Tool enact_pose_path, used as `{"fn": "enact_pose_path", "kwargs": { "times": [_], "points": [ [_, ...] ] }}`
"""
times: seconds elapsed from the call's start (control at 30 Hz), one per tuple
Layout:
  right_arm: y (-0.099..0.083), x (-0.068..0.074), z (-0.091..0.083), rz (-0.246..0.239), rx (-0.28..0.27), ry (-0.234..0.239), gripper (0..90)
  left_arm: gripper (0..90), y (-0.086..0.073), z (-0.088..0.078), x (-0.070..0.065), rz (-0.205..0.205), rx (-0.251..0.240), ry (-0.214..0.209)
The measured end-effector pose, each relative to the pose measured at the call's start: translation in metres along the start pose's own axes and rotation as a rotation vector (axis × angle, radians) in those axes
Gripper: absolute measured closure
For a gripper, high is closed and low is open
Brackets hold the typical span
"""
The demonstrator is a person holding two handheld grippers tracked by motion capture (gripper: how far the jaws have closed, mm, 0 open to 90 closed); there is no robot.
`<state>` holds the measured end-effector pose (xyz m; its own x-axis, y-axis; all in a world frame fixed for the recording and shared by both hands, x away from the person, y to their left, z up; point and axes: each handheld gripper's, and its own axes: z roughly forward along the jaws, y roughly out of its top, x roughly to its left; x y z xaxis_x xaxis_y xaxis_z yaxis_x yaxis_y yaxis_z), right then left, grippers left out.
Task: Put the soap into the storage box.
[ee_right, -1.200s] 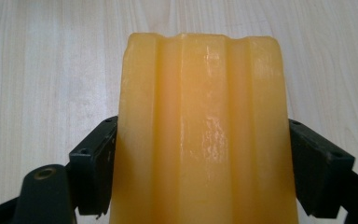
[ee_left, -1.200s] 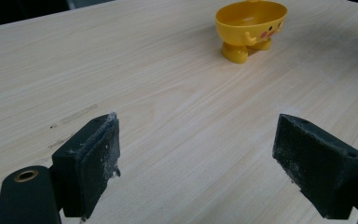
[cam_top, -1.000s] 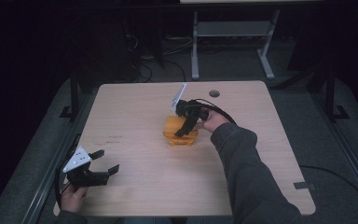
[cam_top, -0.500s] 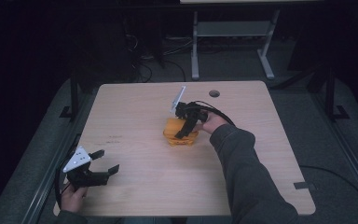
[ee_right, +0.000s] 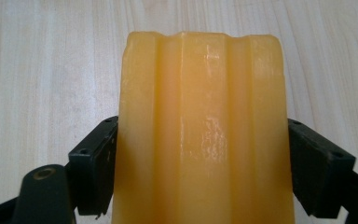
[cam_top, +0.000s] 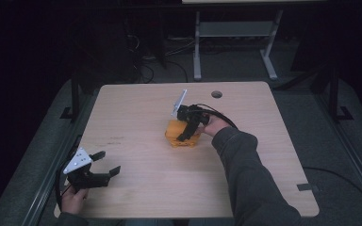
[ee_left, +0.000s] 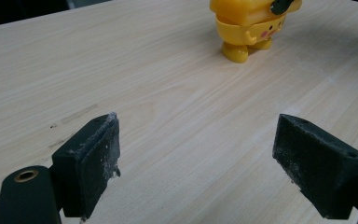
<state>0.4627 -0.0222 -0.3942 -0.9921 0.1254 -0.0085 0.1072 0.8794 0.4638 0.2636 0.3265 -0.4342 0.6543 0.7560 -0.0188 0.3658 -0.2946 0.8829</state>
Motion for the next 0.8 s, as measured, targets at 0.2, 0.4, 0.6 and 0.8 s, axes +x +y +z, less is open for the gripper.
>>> {"fn": "enact_pose_path", "kwargs": {
  "times": [0.2,0.4,0.6,0.8],
  "points": [
    [-0.001,0.001,-0.001,0.024,-0.013,0.003,19.9,14.3,0.000,0.001,0.000,0.003,0.003,-0.002],
    [-0.002,0.004,-0.003,0.038,-0.012,-0.008,18.9,14.3,0.000,0.001,-0.001,-0.001,0.002,-0.003],
    [-0.007,0.005,-0.008,0.058,-0.028,-0.017,17.7,14.3,0.000,0.001,-0.001,0.007,0.011,-0.001],
    [-0.011,0.007,-0.014,0.070,-0.042,-0.031,17.1,14.3,0.000,0.001,-0.001,0.016,0.017,0.000]
  ]
}}
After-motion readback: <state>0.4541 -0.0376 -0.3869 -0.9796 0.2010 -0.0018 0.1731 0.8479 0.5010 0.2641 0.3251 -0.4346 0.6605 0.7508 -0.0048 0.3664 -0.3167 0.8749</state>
